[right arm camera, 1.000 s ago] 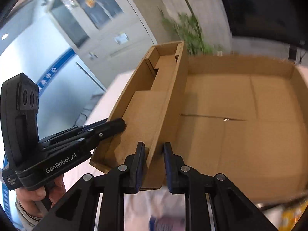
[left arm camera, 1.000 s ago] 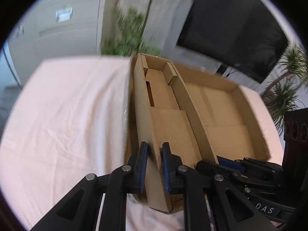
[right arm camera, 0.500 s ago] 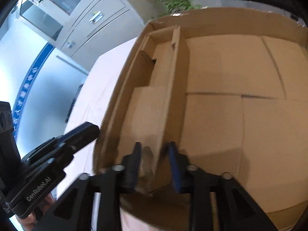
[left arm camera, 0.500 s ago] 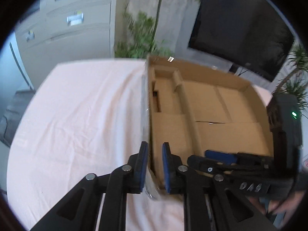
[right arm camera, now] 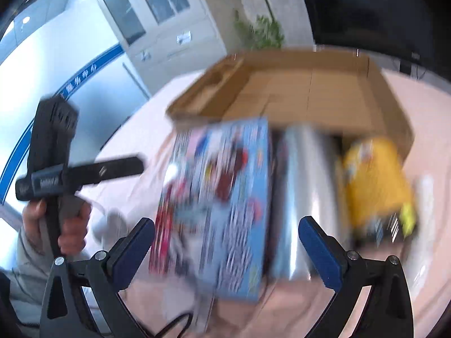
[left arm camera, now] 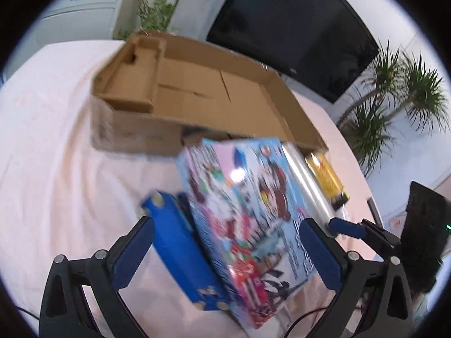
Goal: Organize rigid objects
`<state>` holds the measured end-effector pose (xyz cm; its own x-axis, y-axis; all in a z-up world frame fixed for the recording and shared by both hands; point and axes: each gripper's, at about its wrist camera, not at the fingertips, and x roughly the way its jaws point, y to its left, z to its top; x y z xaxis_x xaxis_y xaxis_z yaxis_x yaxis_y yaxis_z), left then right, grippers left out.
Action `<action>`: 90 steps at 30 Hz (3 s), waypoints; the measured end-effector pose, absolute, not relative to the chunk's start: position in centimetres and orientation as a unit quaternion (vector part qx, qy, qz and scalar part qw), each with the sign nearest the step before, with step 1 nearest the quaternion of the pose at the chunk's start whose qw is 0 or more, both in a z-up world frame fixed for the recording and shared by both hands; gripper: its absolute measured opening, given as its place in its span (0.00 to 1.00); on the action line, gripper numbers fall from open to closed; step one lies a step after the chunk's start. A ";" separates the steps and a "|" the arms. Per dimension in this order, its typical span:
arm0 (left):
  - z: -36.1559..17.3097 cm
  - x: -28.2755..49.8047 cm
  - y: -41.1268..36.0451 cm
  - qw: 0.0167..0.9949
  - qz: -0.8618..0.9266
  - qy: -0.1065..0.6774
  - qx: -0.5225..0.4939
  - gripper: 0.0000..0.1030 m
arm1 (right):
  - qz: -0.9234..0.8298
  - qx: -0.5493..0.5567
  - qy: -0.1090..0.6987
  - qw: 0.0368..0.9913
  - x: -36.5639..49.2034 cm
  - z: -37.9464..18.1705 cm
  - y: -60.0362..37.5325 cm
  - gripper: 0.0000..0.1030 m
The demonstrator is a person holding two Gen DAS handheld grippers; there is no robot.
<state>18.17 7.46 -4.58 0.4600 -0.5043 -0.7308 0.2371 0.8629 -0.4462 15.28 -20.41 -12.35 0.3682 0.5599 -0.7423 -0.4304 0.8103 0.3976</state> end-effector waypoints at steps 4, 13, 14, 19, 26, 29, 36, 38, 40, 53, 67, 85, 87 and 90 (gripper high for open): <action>-6.1 17.8 5.7 0.834 -0.215 0.489 -0.135 0.86 | 0.301 0.056 0.484 0.820 14.2 -13.4 -19.2 0.93; -7.9 16.2 4.6 0.836 -0.194 0.494 -0.140 0.78 | 0.273 0.014 0.494 0.825 16.3 -15.5 -15.6 0.98; -7.9 16.1 4.5 0.841 -0.190 0.489 -0.134 0.76 | 0.269 0.006 0.495 0.826 16.2 -15.6 -15.2 0.98; -7.2 15.3 5.7 0.846 -0.168 0.482 -0.153 0.69 | 0.265 0.026 0.487 0.832 15.2 -14.8 -14.3 0.94; -4.9 15.3 7.3 0.861 -0.149 0.458 -0.165 0.69 | 0.269 0.036 0.445 0.853 15.2 -11.2 -13.5 0.90; -6.2 15.9 7.8 0.848 -0.145 0.484 -0.161 0.67 | 0.280 0.040 0.470 0.836 15.9 -12.2 -12.9 0.87; -5.0 14.6 10.3 0.861 -0.132 0.466 -0.158 0.67 | 0.296 0.064 0.500 0.811 16.6 -14.1 -12.9 0.84; -4.1 15.0 10.6 0.874 -0.125 0.449 -0.141 0.68 | 0.294 0.061 0.501 0.811 17.0 -14.5 -12.9 0.84; -4.1 16.6 10.5 0.873 -0.139 0.450 -0.129 0.68 | 0.293 0.056 0.502 0.812 17.3 -14.6 -12.8 0.83; -8.5 21.3 8.1 0.789 -0.243 0.539 -0.166 0.76 | 0.297 0.053 0.526 0.795 17.4 -16.8 -12.2 0.70; 4.3 20.1 7.7 0.904 -0.196 0.358 -0.132 0.75 | 0.320 0.078 0.418 0.847 21.0 -9.1 -14.0 0.56; -5.2 39.4 7.9 0.829 -0.156 0.528 -0.098 0.32 | 0.277 0.053 0.593 0.754 44.4 -19.2 -12.4 0.75; -3.9 37.8 8.6 0.846 -0.157 0.502 -0.089 0.32 | 0.261 0.017 0.589 0.765 44.3 -18.7 -12.7 0.75; -2.1 35.1 10.3 0.867 -0.161 0.465 -0.080 0.34 | 0.250 -0.009 0.599 0.761 45.7 -19.6 -12.6 0.52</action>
